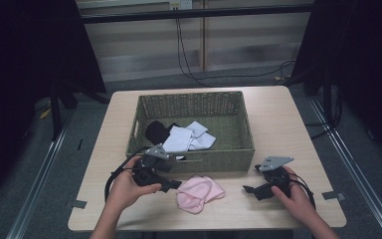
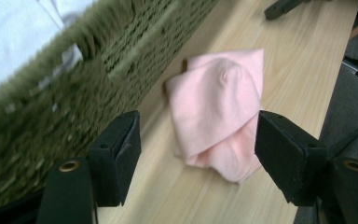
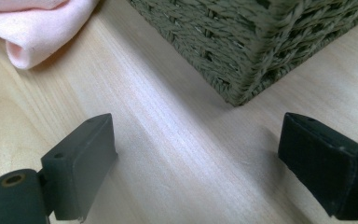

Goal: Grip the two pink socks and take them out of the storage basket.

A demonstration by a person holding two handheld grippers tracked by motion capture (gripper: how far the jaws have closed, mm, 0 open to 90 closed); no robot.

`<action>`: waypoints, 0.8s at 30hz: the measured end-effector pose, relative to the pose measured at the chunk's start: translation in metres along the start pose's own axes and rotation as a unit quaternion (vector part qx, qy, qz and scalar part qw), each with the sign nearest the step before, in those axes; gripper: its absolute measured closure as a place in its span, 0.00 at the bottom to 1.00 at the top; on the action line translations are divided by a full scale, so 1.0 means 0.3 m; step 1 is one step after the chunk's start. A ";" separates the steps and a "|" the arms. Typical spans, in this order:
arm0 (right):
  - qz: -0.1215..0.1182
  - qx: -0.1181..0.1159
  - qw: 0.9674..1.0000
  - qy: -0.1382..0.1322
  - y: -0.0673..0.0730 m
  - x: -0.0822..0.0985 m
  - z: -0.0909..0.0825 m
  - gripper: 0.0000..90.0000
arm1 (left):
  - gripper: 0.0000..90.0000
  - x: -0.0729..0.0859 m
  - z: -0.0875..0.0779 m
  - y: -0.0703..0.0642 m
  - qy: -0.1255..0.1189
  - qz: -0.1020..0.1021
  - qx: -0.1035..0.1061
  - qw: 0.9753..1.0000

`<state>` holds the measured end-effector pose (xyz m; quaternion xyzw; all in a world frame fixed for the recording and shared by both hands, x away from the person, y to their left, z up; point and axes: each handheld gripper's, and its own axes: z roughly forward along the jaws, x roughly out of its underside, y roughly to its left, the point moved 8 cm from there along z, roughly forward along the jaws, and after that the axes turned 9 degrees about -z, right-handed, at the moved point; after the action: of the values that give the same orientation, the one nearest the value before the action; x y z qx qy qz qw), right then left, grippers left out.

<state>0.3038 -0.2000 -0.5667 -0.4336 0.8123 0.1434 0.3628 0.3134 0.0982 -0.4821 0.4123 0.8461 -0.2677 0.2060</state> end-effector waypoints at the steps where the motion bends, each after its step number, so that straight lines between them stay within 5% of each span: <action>1: 0.000 0.000 1.000 0.000 0.000 0.000 0.000 0.11 | 0.35 0.008 0.004 0.004 0.001 -0.003 0.001 1.000; 6: 0.000 0.000 1.000 0.000 0.000 0.000 0.000 0.11 | 0.33 0.035 0.005 0.026 -0.005 0.005 -0.005 1.000; 17: 0.000 0.000 1.000 0.000 0.000 0.000 0.000 0.11 | 0.31 0.103 0.032 0.063 -0.024 0.009 0.022 0.999; 24: -0.001 0.000 1.000 -0.001 0.000 0.000 0.001 0.11 | 0.28 0.158 0.079 0.093 -0.005 0.026 0.024 0.999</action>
<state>0.3041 -0.1998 -0.5667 -0.4346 0.8114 0.1436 0.3636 0.3116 0.1258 -0.5352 0.4373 0.8277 -0.2845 0.2071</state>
